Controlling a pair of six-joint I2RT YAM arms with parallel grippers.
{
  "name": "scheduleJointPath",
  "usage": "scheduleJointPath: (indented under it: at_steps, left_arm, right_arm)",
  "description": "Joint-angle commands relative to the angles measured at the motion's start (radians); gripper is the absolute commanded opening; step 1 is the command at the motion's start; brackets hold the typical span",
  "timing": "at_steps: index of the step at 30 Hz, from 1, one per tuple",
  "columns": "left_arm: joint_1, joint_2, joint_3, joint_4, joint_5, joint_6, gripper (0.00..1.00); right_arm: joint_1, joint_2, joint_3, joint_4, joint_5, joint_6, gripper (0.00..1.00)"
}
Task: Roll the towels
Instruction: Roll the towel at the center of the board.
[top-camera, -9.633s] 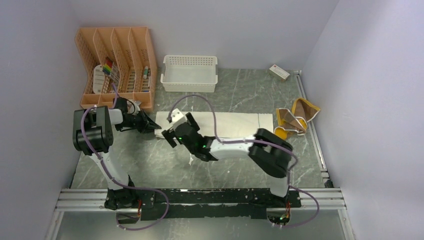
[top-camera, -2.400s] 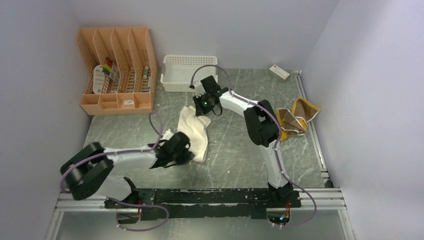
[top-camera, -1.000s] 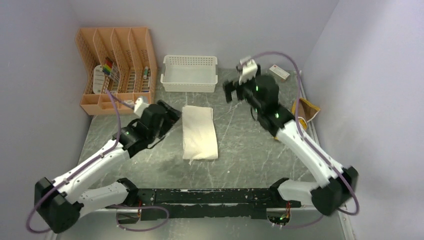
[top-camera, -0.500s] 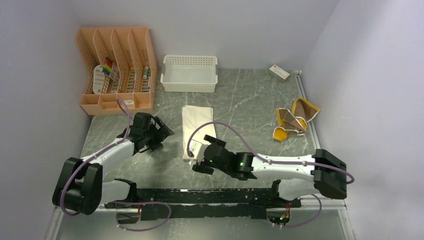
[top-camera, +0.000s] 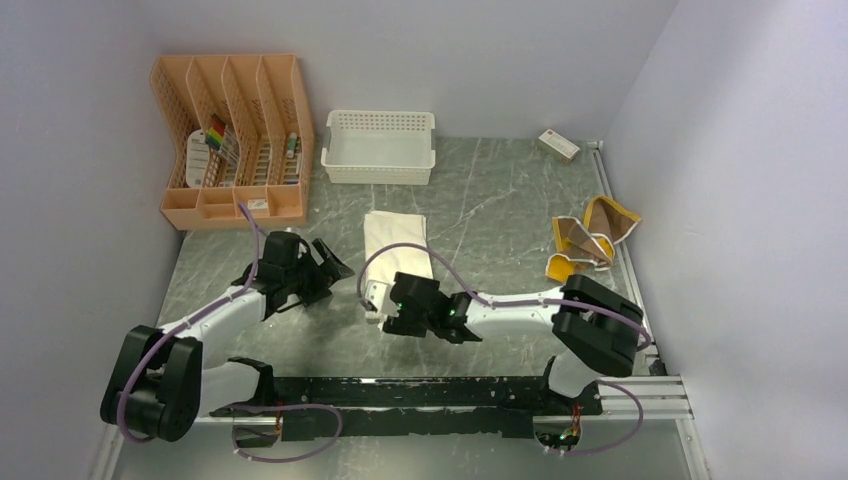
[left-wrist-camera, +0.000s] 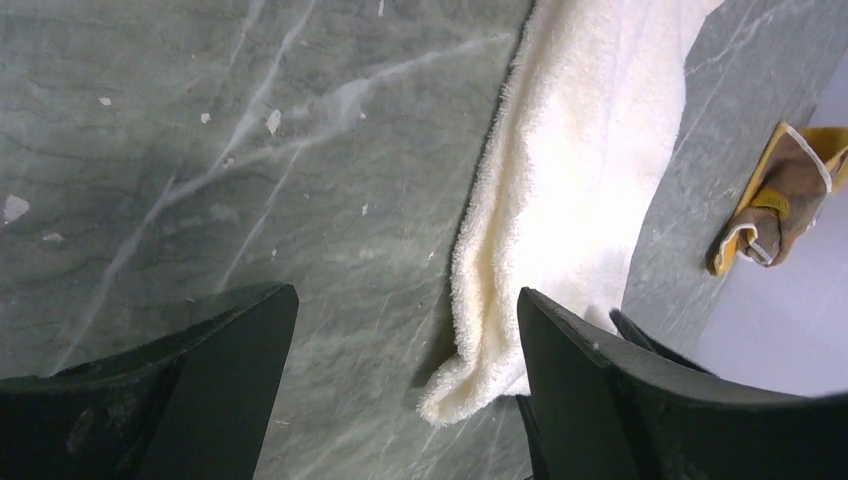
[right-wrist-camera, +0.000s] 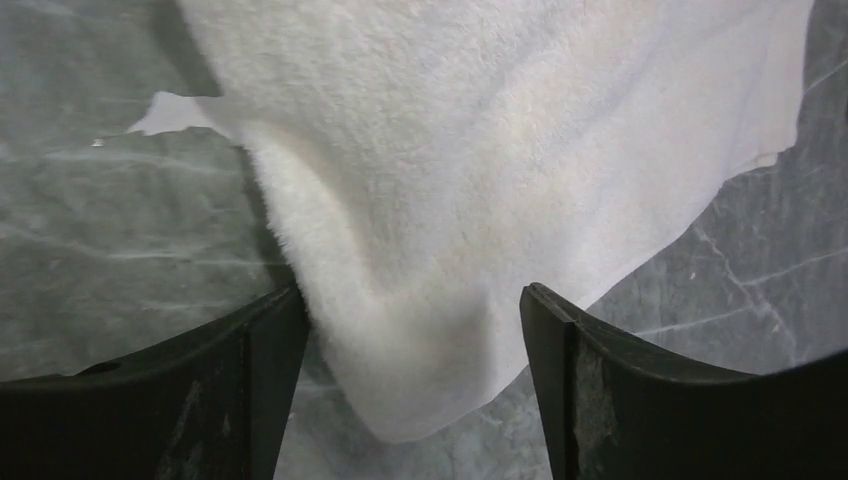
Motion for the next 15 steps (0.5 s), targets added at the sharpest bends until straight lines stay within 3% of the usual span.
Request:
scheduleJointPath:
  at_steps: [1, 4, 6, 8, 11, 12, 15]
  left_arm:
    - [0.005, -0.038, -0.017, 0.018, 0.05, 0.025, 0.92]
    - [0.005, -0.043, -0.023, 0.021, 0.063, 0.023, 0.92]
    - [0.005, -0.046, -0.022, 0.022, 0.069, 0.023, 0.92]
    - [0.005, -0.051, -0.021, 0.016, 0.075, 0.025, 0.92]
    - [0.006, -0.063, -0.014, -0.002, 0.081, 0.035, 0.92]
    - [0.006, -0.069, -0.011, -0.009, 0.081, 0.04, 0.92]
    - [0.009, -0.092, -0.006, -0.031, 0.079, 0.054, 0.92]
  right_arm:
    - [-0.047, 0.04, 0.039, 0.003, -0.077, -0.036, 0.75]
    - [-0.064, 0.062, 0.059, -0.022, -0.106, -0.042, 0.68]
    - [-0.075, 0.081, 0.077, -0.054, -0.138, -0.036, 0.57]
    - [-0.086, 0.105, 0.102, -0.099, -0.186, -0.022, 0.39]
    - [-0.103, 0.144, 0.158, -0.191, -0.279, -0.006, 0.05]
    - [-0.108, 0.158, 0.186, -0.226, -0.311, 0.001, 0.0]
    - [-0.142, 0.154, 0.237, -0.316, -0.448, 0.013, 0.0]
